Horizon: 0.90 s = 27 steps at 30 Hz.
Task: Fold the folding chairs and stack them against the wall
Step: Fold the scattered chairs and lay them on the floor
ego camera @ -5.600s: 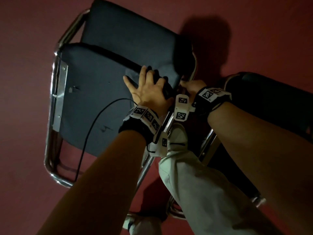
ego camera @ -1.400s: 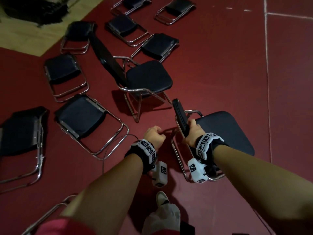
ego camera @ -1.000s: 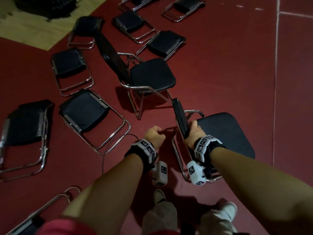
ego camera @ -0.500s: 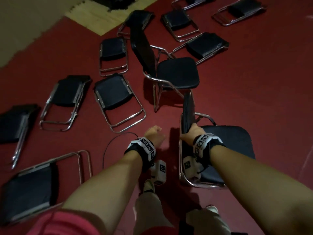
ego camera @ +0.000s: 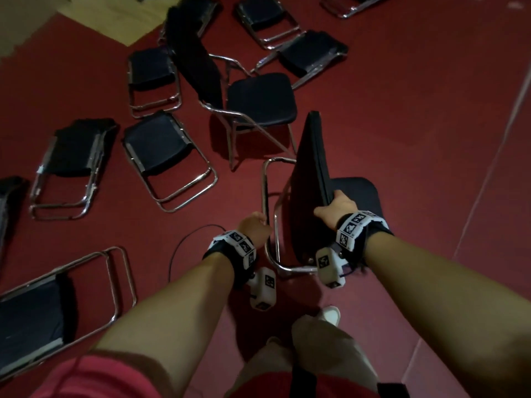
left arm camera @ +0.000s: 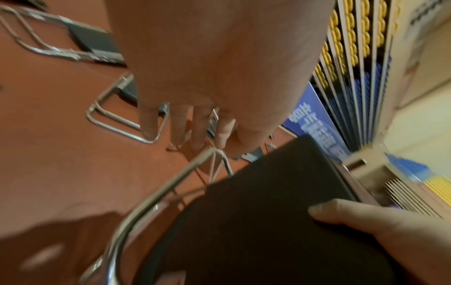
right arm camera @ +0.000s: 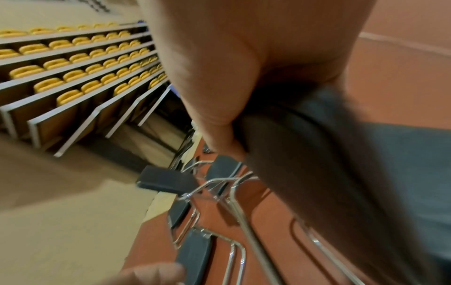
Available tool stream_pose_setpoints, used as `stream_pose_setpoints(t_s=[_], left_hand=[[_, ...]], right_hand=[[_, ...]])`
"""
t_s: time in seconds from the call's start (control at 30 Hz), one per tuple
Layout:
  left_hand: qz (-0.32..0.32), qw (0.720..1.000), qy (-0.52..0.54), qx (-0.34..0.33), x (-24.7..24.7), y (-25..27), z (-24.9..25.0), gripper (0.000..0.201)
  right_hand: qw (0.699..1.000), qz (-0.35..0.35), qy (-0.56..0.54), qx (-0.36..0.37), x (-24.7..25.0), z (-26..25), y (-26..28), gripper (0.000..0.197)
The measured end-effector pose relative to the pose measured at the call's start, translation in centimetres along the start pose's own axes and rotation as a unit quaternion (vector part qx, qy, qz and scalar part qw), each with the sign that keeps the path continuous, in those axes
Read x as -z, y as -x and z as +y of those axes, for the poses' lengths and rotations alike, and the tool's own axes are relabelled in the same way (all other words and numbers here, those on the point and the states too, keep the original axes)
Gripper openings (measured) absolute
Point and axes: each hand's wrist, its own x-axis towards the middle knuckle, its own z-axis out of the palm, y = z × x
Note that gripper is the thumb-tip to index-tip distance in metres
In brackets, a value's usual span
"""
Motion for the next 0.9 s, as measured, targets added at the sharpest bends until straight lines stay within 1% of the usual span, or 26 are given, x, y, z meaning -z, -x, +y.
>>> stream_pose_setpoints(t_s=[0.1, 0.2, 0.23, 0.33, 0.4, 0.5, 0.57, 0.6, 0.67, 0.7, 0.73, 0.8, 0.83, 0.9], left_hand=[[-0.029, 0.999, -0.005, -0.016, -2.1, 0.7, 0.1, 0.015], [-0.043, 0.999, -0.016, 0.003, -4.8, 1.2, -0.6, 0.04], [-0.051, 0.999, -0.015, 0.006, -5.5, 1.6, -0.7, 0.044], [-0.062, 0.998, -0.009, 0.005, -8.0, 2.1, -0.8, 0.044], [-0.06, 0.998, -0.013, -0.001, -9.2, 2.1, -0.5, 0.041], [-0.057, 0.998, -0.031, -0.004, -11.4, 1.8, 0.7, 0.038], [-0.06, 0.997, -0.04, -0.001, -12.8, 1.5, 1.5, 0.037], [-0.062, 0.997, -0.041, 0.003, -13.9, 1.3, 2.0, 0.037], [-0.056, 0.998, -0.033, 0.011, -16.1, 0.6, 3.3, 0.039], [-0.053, 0.998, -0.027, 0.016, -17.1, 0.1, 3.8, 0.042], [-0.052, 0.998, -0.022, 0.02, -18.4, -0.4, 4.4, 0.045], [-0.06, 0.998, -0.013, 0.034, -21.2, -1.7, 5.9, 0.052], [-0.067, 0.997, -0.006, 0.044, -22.7, -2.5, 6.7, 0.054], [-0.068, 0.996, 0.009, 0.06, -25.3, -4.1, 7.4, 0.057]], right_hand=[[0.997, 0.052, -0.047, -0.013, -0.2, 3.1, 1.2, 0.046], [0.993, 0.079, -0.09, -0.014, -0.1, 6.2, 2.1, 0.046], [0.991, 0.081, -0.106, -0.006, 0.0, 7.0, 2.3, 0.048], [0.98, 0.09, -0.175, -0.012, 0.7, 9.2, 1.9, 0.052], [0.968, 0.09, -0.235, -0.019, 1.0, 10.4, 1.1, 0.051], [0.939, 0.098, -0.329, -0.039, 1.6, 12.9, -0.5, 0.044], [0.918, 0.094, -0.381, -0.06, 2.0, 14.4, -1.5, 0.044], [0.905, 0.086, -0.41, -0.082, 2.4, 15.6, -2.2, 0.049], [0.869, 0.071, -0.475, -0.115, 2.7, 18.2, -4.2, 0.065], [0.851, 0.07, -0.505, -0.127, 2.9, 19.4, -4.9, 0.069], [0.834, 0.071, -0.529, -0.138, 3.5, 20.3, -5.2, 0.068], [0.81, 0.074, -0.56, -0.159, 5.0, 22.6, -6.6, 0.057], [0.8, 0.072, -0.57, -0.171, 5.7, 24.1, -7.6, 0.054], [0.79, 0.065, -0.579, -0.191, 6.5, 26.7, -9.4, 0.053]])
